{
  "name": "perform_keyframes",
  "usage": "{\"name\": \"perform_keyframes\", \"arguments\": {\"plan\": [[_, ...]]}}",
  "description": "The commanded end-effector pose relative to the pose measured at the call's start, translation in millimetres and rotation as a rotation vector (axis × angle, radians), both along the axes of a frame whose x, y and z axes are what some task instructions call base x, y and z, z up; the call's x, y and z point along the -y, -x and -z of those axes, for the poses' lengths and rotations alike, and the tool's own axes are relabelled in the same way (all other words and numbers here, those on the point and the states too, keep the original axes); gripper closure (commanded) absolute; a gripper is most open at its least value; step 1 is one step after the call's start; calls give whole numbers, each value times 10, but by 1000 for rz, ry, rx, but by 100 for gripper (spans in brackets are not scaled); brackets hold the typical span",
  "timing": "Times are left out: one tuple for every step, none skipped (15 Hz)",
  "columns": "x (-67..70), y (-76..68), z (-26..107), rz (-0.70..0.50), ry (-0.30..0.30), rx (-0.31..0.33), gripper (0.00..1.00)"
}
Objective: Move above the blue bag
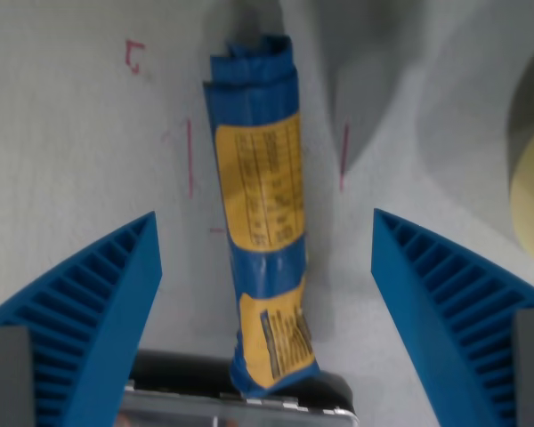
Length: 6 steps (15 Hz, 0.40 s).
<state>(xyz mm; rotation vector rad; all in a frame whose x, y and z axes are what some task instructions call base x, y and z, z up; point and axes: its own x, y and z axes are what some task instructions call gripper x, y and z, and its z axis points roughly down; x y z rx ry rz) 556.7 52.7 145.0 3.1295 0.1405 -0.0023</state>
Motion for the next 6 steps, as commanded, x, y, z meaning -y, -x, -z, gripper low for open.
{"name": "perform_keyframes", "arguments": {"plan": [[-59, -85, 37, 19, 107, -13, 0], [-65, -85, 43, 20, 107, -10, 0], [-69, -84, 46, 21, 107, -7, 0], [-73, -82, 47, 21, 107, -5, 0], [-76, -80, 48, 22, 107, -4, 0], [-76, -80, 48, 22, 107, -4, 0]]}}
